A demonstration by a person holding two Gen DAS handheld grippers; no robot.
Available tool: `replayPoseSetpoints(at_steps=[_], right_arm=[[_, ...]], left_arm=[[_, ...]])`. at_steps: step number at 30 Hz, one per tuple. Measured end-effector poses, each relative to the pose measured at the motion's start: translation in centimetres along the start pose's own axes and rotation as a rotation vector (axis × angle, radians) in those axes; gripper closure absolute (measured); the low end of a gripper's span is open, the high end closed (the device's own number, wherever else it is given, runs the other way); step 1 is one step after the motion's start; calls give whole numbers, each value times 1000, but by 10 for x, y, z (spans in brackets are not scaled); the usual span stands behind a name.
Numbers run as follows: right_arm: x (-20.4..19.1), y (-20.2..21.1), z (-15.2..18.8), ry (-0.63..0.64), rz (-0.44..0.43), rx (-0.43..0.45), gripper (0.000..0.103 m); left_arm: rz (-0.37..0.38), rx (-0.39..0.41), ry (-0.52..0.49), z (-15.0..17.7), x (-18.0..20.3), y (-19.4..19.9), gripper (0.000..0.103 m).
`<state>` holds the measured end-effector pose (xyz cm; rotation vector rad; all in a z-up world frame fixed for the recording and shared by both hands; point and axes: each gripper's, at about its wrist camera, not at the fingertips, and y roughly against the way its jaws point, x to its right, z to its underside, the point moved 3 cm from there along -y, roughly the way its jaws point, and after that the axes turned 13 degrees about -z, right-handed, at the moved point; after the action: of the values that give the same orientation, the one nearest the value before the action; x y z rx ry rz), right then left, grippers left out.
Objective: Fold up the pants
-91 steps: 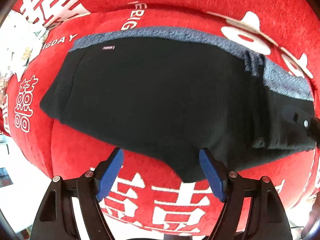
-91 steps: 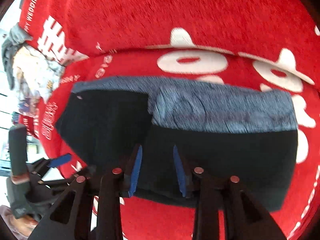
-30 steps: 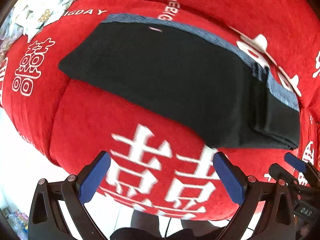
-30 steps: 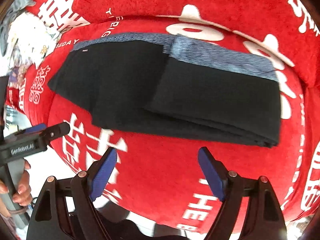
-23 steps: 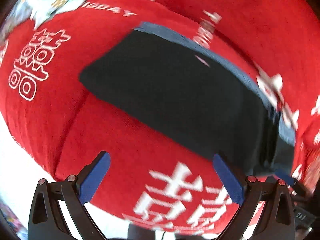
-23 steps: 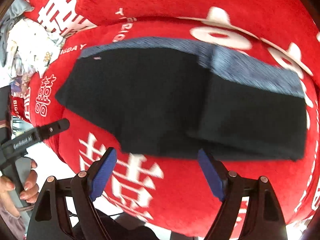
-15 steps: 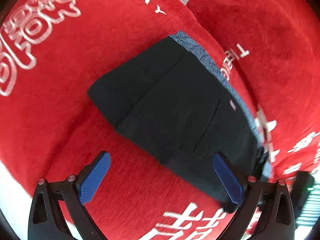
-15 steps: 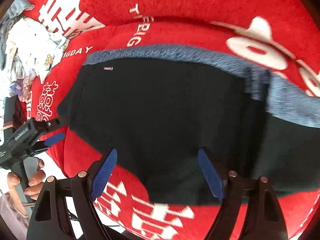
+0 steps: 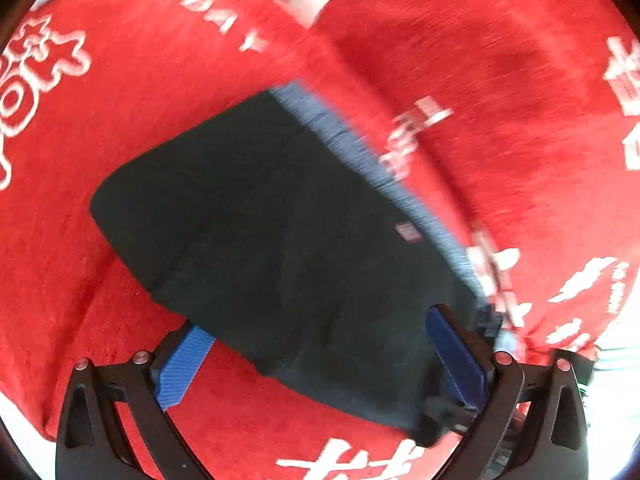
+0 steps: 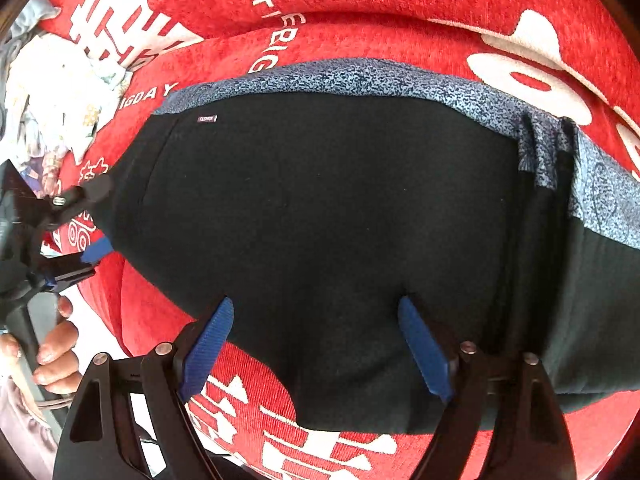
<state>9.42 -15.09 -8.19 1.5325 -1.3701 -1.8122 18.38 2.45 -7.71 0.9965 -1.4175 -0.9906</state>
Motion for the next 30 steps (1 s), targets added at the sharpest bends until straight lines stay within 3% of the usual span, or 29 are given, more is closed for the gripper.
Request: replayPoseSetpoints(at_steps=[1,2,4,6,9,10,14,19,22,25,27,28,30], right_arm=[[-1,0,0,3,2,-4,16],[-1,1,-1,6,4,-9,16],[-3,7,-4,10,6,-14,16],[-5,21,-12,3,-8,3,16],[-12,46,-39,-7,-55,34,16],[-15,52,-50,-9,-83,36,16],[-54,57,-107,39,-226,-24,15],[-136,-1,-153,168,-369,-300,15],[-170,-41,-156,261,-325,-406,15],[-177,-76,-153,246,-299,-505,18],[-170,-86,-151,236,-266,-528,71],[-167,-85,-151,237,-250,-513,84],[-158,-69,-153,225,-278,-443,85]], left_arm=[[-77,-27,22,-1,-3,-11,17],[-115,2,15,-2,-1,-9,20],[-223,41,-32,-4,8,-3,55],[-300,83,-80,-3,16,5,66],[-467,234,-313,10,51,20,69],[-563,334,-460,23,71,24,69],[-714,507,-734,56,95,26,69],[-747,528,-785,57,96,24,69],[-762,551,-815,57,97,23,69],[-761,565,-826,60,99,25,69],[-750,555,-819,58,99,26,69],[-741,549,-818,58,100,27,69],[-731,585,-840,62,109,37,69]])
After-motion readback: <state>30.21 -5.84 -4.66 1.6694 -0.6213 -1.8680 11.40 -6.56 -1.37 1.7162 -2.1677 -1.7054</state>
